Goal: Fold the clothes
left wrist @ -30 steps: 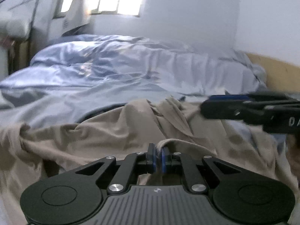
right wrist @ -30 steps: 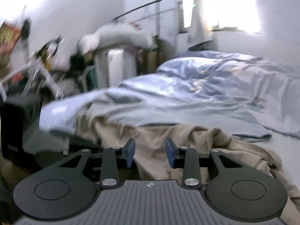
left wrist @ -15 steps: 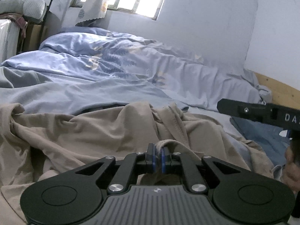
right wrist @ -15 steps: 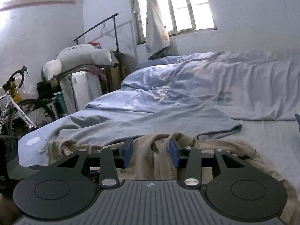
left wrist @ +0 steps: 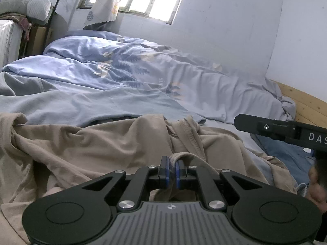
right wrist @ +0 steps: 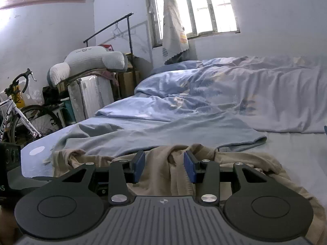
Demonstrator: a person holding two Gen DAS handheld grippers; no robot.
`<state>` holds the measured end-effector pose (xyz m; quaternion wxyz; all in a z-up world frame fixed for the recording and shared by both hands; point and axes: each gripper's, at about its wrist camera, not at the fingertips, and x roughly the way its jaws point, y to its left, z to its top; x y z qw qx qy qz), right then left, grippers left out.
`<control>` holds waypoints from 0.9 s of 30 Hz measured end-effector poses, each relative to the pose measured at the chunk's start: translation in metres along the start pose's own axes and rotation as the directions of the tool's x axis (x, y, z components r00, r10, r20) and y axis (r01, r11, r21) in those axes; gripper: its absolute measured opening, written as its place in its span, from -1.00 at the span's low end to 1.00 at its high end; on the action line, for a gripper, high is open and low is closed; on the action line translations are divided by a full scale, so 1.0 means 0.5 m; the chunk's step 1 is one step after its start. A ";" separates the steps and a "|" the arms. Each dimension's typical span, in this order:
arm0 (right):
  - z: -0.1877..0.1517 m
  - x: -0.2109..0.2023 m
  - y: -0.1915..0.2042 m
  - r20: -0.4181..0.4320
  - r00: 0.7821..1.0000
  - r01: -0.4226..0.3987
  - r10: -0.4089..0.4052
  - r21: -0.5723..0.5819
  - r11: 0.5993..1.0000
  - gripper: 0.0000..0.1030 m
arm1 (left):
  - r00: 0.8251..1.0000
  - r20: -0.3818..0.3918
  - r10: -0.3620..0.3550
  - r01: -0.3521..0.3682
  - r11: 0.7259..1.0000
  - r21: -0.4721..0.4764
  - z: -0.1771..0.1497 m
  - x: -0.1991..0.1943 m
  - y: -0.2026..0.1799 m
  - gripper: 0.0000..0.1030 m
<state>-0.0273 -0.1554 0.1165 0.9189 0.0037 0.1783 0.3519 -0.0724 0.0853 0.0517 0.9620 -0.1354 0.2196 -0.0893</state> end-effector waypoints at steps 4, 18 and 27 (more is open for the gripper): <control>-0.002 0.001 0.001 -0.005 1.000 0.000 0.000 -0.004 1.000 -0.15 | 1.000 -0.002 -0.002 0.002 1.000 -0.002 -0.001 0.003 -0.004 -0.90; -0.005 0.005 0.007 -0.016 1.000 -0.010 0.010 -0.023 1.000 -0.15 | 1.000 -0.006 -0.011 0.011 1.000 -0.005 -0.004 0.003 -0.004 -0.90; -0.005 0.009 0.012 -0.018 1.000 -0.010 0.009 -0.025 1.000 -0.15 | 1.000 -0.008 -0.008 0.008 1.000 -0.010 -0.003 0.006 -0.011 -0.90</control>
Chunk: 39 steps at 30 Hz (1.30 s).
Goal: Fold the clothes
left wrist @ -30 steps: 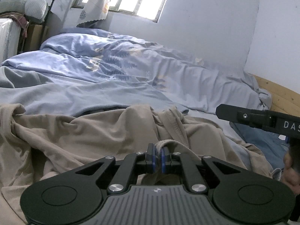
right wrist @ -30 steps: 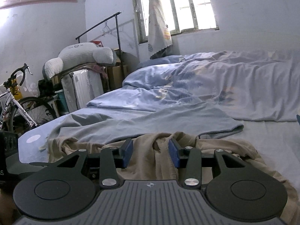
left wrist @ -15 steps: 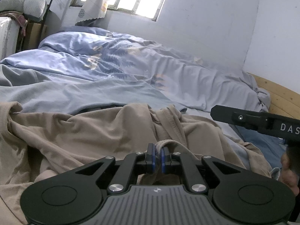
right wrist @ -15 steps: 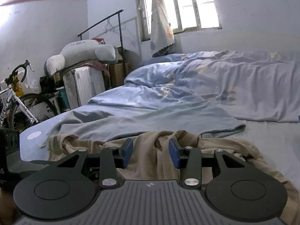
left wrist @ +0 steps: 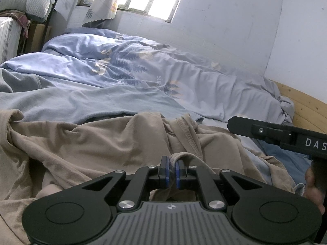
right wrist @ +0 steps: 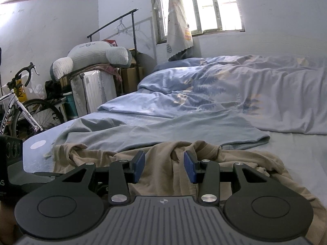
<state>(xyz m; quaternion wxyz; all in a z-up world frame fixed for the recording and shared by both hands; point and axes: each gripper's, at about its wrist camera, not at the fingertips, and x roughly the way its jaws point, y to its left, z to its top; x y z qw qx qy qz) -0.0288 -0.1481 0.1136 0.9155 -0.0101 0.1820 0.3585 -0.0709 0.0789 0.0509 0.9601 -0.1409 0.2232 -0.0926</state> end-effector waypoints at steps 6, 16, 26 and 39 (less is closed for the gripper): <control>0.000 0.000 0.004 0.001 1.000 0.003 -0.003 0.002 1.000 -0.15 | 1.000 0.002 0.002 -0.002 1.000 -0.002 -0.003 0.002 -0.005 -0.90; 0.002 0.001 0.001 -0.001 1.000 -0.001 0.001 -0.001 1.000 -0.15 | 1.000 -0.003 -0.005 0.005 1.000 -0.001 0.002 -0.002 0.004 -0.90; 0.002 -0.001 0.003 -0.003 1.000 -0.005 0.005 -0.009 1.000 -0.15 | 1.000 -0.007 -0.014 0.014 1.000 0.003 0.005 -0.004 0.018 -0.90; 0.000 0.000 -0.002 -0.005 1.000 -0.010 0.010 -0.011 1.000 -0.15 | 1.000 -0.004 -0.008 0.008 1.000 -0.001 0.004 0.004 0.009 -0.90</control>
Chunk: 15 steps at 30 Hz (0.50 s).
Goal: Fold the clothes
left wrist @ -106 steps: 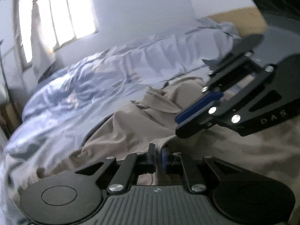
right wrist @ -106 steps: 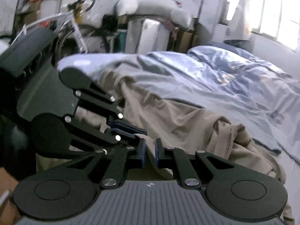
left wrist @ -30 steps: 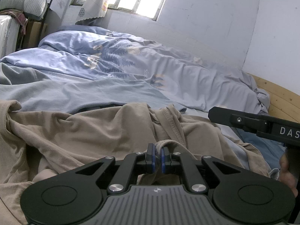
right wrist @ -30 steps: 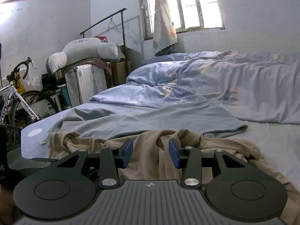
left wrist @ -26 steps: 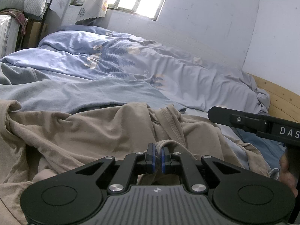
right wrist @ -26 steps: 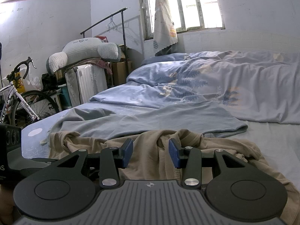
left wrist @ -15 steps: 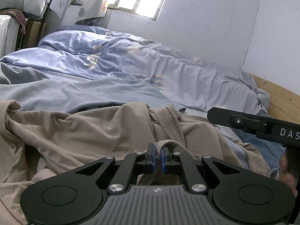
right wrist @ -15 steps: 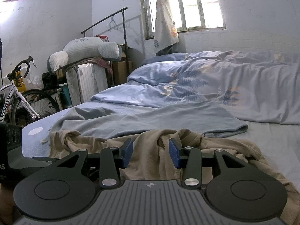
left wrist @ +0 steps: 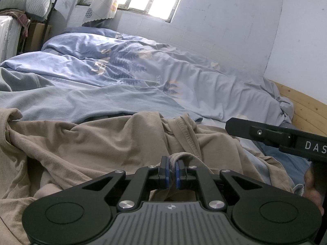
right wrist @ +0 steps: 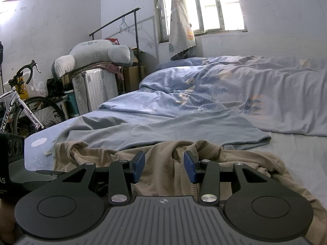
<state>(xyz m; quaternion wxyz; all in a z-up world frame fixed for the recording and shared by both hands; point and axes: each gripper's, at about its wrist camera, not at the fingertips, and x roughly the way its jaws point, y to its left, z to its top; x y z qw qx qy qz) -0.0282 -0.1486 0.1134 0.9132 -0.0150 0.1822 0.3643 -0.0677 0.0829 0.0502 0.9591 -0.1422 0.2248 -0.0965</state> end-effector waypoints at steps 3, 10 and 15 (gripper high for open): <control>0.001 0.000 -0.001 -0.002 1.000 -0.001 0.001 0.000 1.000 -0.15 | 1.000 0.000 0.000 0.000 1.000 0.000 0.000 0.001 -0.001 -0.90; 0.000 -0.001 -0.001 -0.001 1.000 -0.002 0.002 0.000 1.000 -0.15 | 1.000 0.000 -0.003 0.003 1.000 -0.002 0.001 0.000 0.000 -0.90; 0.001 -0.001 -0.002 -0.001 1.000 -0.003 0.003 -0.002 1.000 -0.15 | 1.000 0.001 -0.003 0.003 1.000 -0.002 0.002 0.001 0.001 -0.90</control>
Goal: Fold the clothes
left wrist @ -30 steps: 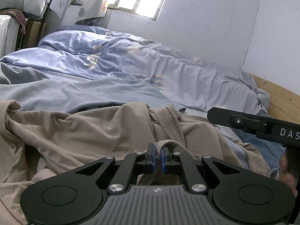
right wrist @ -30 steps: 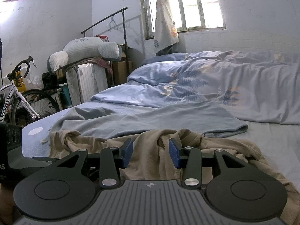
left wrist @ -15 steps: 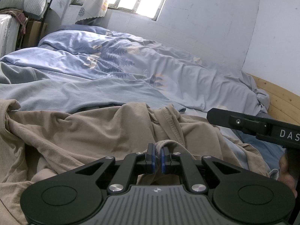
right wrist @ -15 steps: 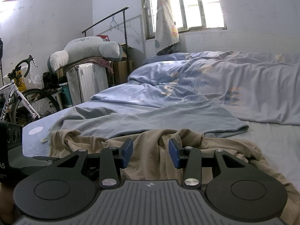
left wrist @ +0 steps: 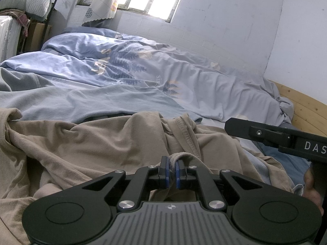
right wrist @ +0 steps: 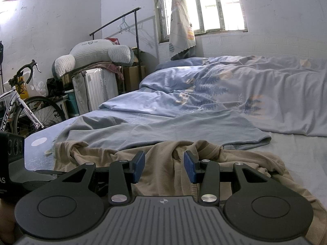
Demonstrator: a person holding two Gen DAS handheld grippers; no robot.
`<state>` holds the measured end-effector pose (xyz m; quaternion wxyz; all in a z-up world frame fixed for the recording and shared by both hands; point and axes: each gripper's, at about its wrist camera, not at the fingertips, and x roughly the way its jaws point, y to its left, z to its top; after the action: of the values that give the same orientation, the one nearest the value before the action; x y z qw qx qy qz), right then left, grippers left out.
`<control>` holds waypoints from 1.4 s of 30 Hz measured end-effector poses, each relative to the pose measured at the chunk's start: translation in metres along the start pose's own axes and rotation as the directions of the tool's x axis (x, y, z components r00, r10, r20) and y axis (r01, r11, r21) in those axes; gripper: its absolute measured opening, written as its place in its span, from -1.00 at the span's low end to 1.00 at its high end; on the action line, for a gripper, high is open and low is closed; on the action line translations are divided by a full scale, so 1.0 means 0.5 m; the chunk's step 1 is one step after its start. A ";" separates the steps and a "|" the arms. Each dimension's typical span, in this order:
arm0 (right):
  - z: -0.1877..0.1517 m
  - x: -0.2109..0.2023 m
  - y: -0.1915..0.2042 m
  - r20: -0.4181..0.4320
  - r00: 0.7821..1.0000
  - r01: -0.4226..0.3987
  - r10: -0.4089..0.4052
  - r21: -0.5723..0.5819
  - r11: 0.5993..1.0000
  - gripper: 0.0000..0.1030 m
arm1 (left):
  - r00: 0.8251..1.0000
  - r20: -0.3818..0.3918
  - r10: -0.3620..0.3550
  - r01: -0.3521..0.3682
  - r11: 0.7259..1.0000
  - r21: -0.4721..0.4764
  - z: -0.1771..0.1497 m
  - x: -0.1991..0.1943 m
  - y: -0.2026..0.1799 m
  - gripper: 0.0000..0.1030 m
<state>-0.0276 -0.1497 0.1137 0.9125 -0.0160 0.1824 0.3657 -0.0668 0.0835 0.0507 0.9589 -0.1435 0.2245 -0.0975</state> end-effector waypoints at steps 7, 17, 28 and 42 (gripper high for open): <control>0.000 0.001 0.002 0.000 1.000 0.001 -0.001 -0.001 1.000 -0.15 | 1.000 0.002 -0.001 0.001 1.000 -0.001 -0.001 -0.001 0.004 -0.90; 0.000 0.002 0.003 -0.001 1.000 -0.001 0.001 -0.003 1.000 -0.15 | 1.000 0.003 0.000 0.000 1.000 -0.003 -0.002 0.000 0.003 -0.90; -0.001 0.003 0.006 -0.002 1.000 0.000 0.000 -0.005 1.000 -0.15 | 1.000 0.006 0.002 -0.002 1.000 -0.003 -0.005 -0.003 -0.001 -0.90; -0.001 0.004 0.007 -0.004 1.000 0.000 0.000 -0.008 1.000 -0.15 | 1.000 0.007 0.002 -0.002 1.000 -0.008 -0.003 -0.007 -0.004 -0.90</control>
<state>-0.0289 -0.1460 0.1131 0.9121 -0.0202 0.1827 0.3666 -0.0709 0.0823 0.0512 0.9592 -0.1474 0.2215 -0.0953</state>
